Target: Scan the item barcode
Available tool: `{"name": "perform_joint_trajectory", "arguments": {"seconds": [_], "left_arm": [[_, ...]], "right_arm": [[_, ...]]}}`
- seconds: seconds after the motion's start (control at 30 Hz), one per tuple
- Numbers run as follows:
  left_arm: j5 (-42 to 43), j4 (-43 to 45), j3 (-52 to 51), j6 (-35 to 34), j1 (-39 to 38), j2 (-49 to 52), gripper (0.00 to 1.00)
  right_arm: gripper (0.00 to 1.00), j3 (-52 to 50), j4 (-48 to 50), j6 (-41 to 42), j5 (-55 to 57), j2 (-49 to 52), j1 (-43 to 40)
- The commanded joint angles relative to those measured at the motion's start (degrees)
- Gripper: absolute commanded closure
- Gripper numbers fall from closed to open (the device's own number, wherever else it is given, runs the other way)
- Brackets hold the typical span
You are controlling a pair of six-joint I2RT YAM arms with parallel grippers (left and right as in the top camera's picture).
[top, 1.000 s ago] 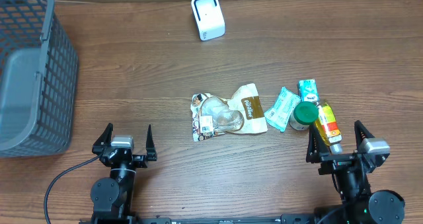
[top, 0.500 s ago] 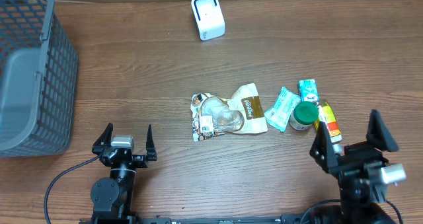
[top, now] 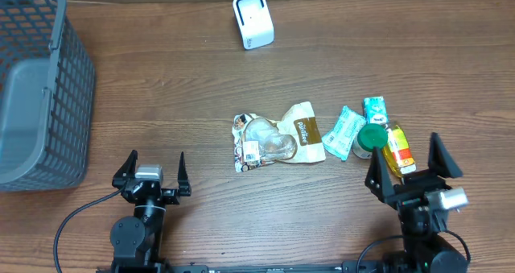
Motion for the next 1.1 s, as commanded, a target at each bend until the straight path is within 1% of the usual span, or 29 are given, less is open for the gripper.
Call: {"name": "perform_joint_trajectory", "arguments": {"seconds": [0.0, 0.2, 0.43, 0.77, 1.07], "left_arm": [[-0.24, -0.07, -0.20, 0.90, -0.22, -0.39, 0.00], [-0.24, -0.07, -0.20, 0.92, -0.22, -0.39, 0.00], [-0.24, -0.07, -0.20, 0.92, -0.22, -0.39, 0.00], [-0.24, -0.07, -0.20, 0.92, -0.22, -0.39, 0.00], [-0.24, -0.07, -0.20, 0.92, -0.22, -0.39, 0.01]], "right_arm": [[0.00, -0.61, -4.66, 0.07, -0.79, -0.42, -0.17], [0.00, -0.61, -19.82, 0.07, -0.79, -0.42, -0.17], [0.00, -0.61, -31.23, 0.02, 0.22, -0.42, -0.17], [0.00, -0.59, -31.30, 0.04, 0.74, -0.42, -0.24], [0.00, -0.59, -31.30, 0.02, 0.76, -0.42, -2.03]]}}
